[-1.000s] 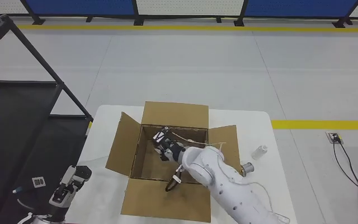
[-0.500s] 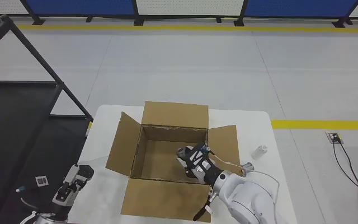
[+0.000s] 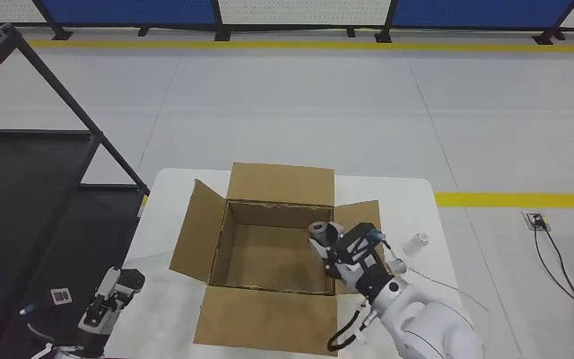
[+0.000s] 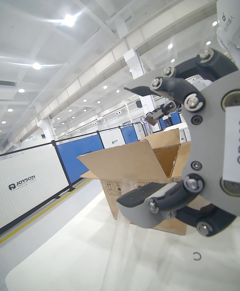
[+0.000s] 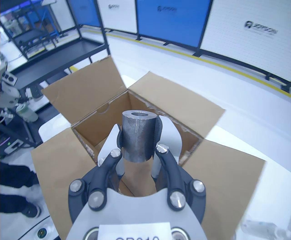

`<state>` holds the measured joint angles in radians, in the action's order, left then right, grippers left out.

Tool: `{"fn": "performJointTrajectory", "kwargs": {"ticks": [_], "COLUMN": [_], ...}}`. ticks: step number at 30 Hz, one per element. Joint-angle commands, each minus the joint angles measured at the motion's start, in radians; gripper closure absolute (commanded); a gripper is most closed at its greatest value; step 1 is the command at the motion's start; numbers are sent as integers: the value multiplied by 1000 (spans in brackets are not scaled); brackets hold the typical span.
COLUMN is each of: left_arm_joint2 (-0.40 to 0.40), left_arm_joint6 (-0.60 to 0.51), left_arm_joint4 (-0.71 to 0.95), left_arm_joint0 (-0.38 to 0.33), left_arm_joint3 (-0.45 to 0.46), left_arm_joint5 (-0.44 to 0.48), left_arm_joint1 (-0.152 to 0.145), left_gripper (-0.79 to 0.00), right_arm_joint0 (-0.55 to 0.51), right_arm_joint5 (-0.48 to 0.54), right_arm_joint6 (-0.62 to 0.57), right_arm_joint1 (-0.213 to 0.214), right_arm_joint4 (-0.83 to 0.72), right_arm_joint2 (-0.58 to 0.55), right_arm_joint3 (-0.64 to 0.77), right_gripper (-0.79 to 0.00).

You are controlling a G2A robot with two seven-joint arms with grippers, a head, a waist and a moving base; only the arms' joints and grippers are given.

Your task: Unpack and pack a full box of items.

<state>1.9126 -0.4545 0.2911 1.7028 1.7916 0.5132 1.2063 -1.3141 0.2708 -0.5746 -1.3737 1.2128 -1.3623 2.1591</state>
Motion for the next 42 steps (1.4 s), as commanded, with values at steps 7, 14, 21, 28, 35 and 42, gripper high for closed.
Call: {"fn": "performJointTrajectory", "kwargs": {"ticks": [7,14,21,28,35,42], "left_arm_joint2": [-35,-53,-45,-31,-28,-28], "left_arm_joint6": [-38,-45,-38,-21,-9,-3], "left_arm_joint4": [-21,-38,-41,-34,-32,-31], "left_arm_joint0": [-25,-30,-12,8,16,19], "left_arm_joint3": [6,11,18,16,25,25], "left_arm_joint5": [-15,-17,-11,-3,1,4], "left_arm_joint1": [-3,-4,-5,-5,-4,-4], "left_gripper": [-785,-785,-785,-785,-785,-785], "right_arm_joint0": [-368,-383,-155,-18,62,102], "right_arm_joint5": [-59,-37,-19,-40,-80,-102], "right_arm_joint6": [19,-179,-395,-439,-455,-447], "right_arm_joint1": [19,35,65,85,99,107], "right_arm_joint4": [-228,-396,-423,-344,-233,-193], "right_arm_joint2": [-461,-559,-524,-477,-420,-374], "right_arm_joint3": [180,-63,-370,-522,-606,-659], "right_gripper": [0,0,0,0,0,-52]}}
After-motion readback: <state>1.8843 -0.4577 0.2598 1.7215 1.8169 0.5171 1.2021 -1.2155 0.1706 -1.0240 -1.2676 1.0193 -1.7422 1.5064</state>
